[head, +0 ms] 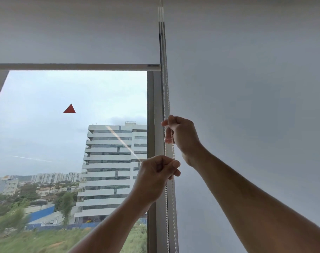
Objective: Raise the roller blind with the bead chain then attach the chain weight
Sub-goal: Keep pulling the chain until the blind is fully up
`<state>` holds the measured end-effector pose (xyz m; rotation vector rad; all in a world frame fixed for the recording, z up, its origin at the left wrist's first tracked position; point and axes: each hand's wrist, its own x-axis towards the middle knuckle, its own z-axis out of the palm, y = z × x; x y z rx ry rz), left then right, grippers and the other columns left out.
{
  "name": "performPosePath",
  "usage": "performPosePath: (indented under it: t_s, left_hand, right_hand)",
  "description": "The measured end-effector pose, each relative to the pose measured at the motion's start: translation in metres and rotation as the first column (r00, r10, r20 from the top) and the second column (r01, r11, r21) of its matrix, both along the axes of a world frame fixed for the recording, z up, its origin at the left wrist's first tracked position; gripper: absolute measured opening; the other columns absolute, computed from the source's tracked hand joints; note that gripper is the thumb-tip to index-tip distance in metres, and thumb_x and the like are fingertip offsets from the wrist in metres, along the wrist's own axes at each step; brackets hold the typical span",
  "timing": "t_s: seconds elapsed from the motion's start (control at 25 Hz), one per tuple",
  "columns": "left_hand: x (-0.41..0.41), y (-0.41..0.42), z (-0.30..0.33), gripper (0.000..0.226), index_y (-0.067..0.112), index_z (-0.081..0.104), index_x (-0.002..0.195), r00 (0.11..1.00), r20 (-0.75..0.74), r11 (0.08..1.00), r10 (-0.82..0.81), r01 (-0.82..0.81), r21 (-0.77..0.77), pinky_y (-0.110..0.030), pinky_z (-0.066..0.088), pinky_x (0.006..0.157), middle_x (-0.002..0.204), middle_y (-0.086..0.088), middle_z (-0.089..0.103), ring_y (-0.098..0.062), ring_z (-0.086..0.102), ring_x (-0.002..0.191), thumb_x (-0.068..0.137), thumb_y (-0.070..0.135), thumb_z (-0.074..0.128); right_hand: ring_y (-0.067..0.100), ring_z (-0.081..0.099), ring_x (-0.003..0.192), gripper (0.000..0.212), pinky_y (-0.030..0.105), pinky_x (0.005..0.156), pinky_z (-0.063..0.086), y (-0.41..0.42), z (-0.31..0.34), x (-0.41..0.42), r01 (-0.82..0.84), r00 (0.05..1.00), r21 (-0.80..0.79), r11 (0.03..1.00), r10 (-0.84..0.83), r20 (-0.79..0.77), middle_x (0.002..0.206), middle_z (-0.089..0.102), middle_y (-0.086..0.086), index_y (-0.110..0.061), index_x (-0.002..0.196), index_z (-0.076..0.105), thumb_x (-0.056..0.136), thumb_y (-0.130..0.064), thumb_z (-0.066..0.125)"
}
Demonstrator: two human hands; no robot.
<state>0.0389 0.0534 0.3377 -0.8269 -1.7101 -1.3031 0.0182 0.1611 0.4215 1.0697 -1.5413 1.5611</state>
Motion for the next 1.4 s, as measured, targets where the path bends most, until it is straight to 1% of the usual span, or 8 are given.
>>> performPosePath:
  t_s: [0.12, 0.36, 0.6, 0.84, 0.96, 1.12, 1.24, 1.4]
  left_hand:
    - [-0.004, -0.006, -0.007, 0.016, 0.018, 0.073, 0.071, 1.000, -0.004, 1.000, 0.000, 0.000, -0.023, -0.013, 0.041, 0.051, 0.060, 0.004, 0.071, -0.002, 0.052, 0.047, 0.084, 0.028, 0.072]
    - [-0.013, -0.028, -0.004, 0.052, 0.026, 0.078, 0.080, 0.998, 0.062, 0.987, 0.005, 0.005, -0.159, -0.022, 0.050, 0.059, 0.078, -0.002, 0.078, -0.011, 0.069, 0.070, 0.081, 0.070, 0.052]
    - [-0.008, -0.018, 0.041, 0.043, 0.024, 0.074, 0.073, 0.981, -0.089, 0.985, 0.173, -0.173, 0.004, -0.012, 0.047, 0.054, 0.071, 0.002, 0.075, -0.004, 0.067, 0.065, 0.091, 0.051, 0.045]
    - [0.002, -0.002, 0.088, 0.022, 0.016, 0.074, 0.072, 0.976, -0.091, 0.974, 0.197, -0.185, 0.129, -0.009, 0.046, 0.048, 0.061, 0.006, 0.072, -0.001, 0.059, 0.050, 0.091, 0.024, 0.067]
    - [-0.001, -0.002, 0.082, 0.021, 0.015, 0.072, 0.069, 0.979, -0.020, 0.973, 0.203, -0.200, 0.113, -0.009, 0.048, 0.050, 0.056, 0.010, 0.071, 0.003, 0.053, 0.046, 0.089, 0.021, 0.069]
    - [0.000, -0.010, 0.071, 0.018, 0.016, 0.072, 0.074, 0.973, -0.023, 0.970, 0.228, -0.225, 0.097, -0.016, 0.049, 0.056, 0.060, 0.014, 0.072, -0.002, 0.056, 0.053, 0.089, 0.025, 0.068]
    - [0.001, -0.012, 0.062, 0.017, 0.017, 0.073, 0.073, 0.975, -0.051, 0.976, 0.214, -0.212, 0.051, -0.023, 0.050, 0.065, 0.064, 0.008, 0.074, 0.001, 0.060, 0.054, 0.088, 0.026, 0.070]
    - [-0.002, -0.009, 0.040, 0.016, 0.022, 0.072, 0.071, 0.961, -0.092, 0.964, 0.262, -0.265, -0.021, -0.011, 0.044, 0.059, 0.063, 0.011, 0.074, 0.005, 0.063, 0.053, 0.087, 0.026, 0.071]
  right_hand:
    - [0.005, 0.047, 0.040, 0.041, 0.020, 0.048, 0.045, -0.003, -0.008, -0.002, 0.000, 0.998, -0.038, 0.999, -0.002, -0.055, 0.047, 0.051, -0.005, -0.018, 0.064, 0.056, 0.096, 0.001, 0.037]
    - [0.002, 0.050, 0.040, 0.040, 0.015, 0.049, 0.047, -0.001, -0.034, -0.012, 0.069, 0.992, -0.051, 0.996, -0.074, -0.101, 0.050, 0.054, -0.004, -0.017, 0.067, 0.059, 0.104, -0.010, 0.043]
    - [0.001, 0.054, 0.047, 0.038, 0.015, 0.054, 0.049, -0.010, -0.052, -0.009, 0.103, 0.984, -0.047, 0.994, -0.108, -0.144, 0.053, 0.056, -0.007, -0.017, 0.070, 0.061, 0.105, -0.017, 0.045]
    - [0.005, 0.053, 0.043, 0.042, 0.019, 0.054, 0.050, -0.016, -0.073, -0.015, 0.083, 0.992, -0.016, 0.996, -0.085, -0.099, 0.049, 0.055, -0.002, -0.018, 0.066, 0.060, 0.105, -0.013, 0.043]
    - [0.013, 0.068, 0.056, 0.046, 0.025, 0.072, 0.053, -0.007, -0.078, -0.020, 0.006, 0.999, 0.057, 0.998, -0.003, -0.045, 0.052, 0.064, -0.001, -0.025, 0.064, 0.065, 0.105, -0.018, 0.045]
    - [0.021, 0.077, 0.083, 0.044, 0.041, 0.092, 0.050, 0.013, -0.072, -0.028, -0.120, 0.990, 0.012, 0.993, 0.119, 0.070, 0.076, 0.079, 0.006, -0.025, 0.081, 0.076, 0.097, -0.051, 0.045]
    - [0.017, 0.077, 0.078, 0.055, 0.042, 0.087, 0.051, 0.016, -0.053, -0.031, -0.047, 0.987, -0.051, 0.998, 0.055, 0.150, 0.075, 0.079, 0.007, -0.018, 0.093, 0.074, 0.095, -0.059, 0.036]
    - [0.004, 0.073, 0.066, 0.045, 0.030, 0.072, 0.051, 0.004, -0.024, -0.015, 0.031, 0.993, -0.056, 0.998, -0.025, 0.118, 0.067, 0.076, -0.008, -0.024, 0.093, 0.069, 0.103, -0.050, 0.034]
